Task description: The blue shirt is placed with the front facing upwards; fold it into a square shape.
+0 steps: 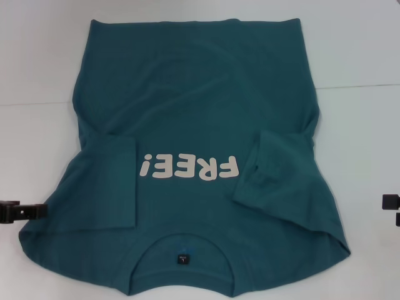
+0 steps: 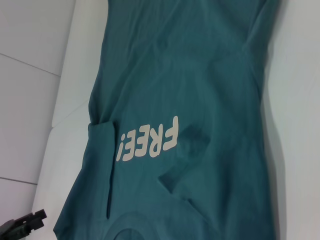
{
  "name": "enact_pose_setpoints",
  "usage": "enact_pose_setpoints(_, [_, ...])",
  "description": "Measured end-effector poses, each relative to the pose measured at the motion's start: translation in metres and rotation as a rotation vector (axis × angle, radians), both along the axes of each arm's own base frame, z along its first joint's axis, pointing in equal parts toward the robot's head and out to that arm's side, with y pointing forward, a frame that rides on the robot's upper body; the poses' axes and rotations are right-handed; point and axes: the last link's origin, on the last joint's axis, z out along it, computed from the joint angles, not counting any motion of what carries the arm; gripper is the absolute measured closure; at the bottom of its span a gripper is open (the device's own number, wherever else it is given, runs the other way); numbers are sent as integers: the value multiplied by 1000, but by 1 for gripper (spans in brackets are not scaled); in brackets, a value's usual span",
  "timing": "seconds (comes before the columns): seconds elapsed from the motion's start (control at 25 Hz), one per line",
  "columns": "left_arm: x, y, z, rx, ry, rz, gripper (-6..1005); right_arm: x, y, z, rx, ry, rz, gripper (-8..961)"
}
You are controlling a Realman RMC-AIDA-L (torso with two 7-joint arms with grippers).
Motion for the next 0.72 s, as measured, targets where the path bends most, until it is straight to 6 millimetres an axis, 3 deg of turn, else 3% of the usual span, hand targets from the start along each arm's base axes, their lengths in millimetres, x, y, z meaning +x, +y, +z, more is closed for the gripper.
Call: enact_pose_setpoints(0.72, [-27,-3,-14,-47,-6,122,73,-1,1,0,2,-4,4,27])
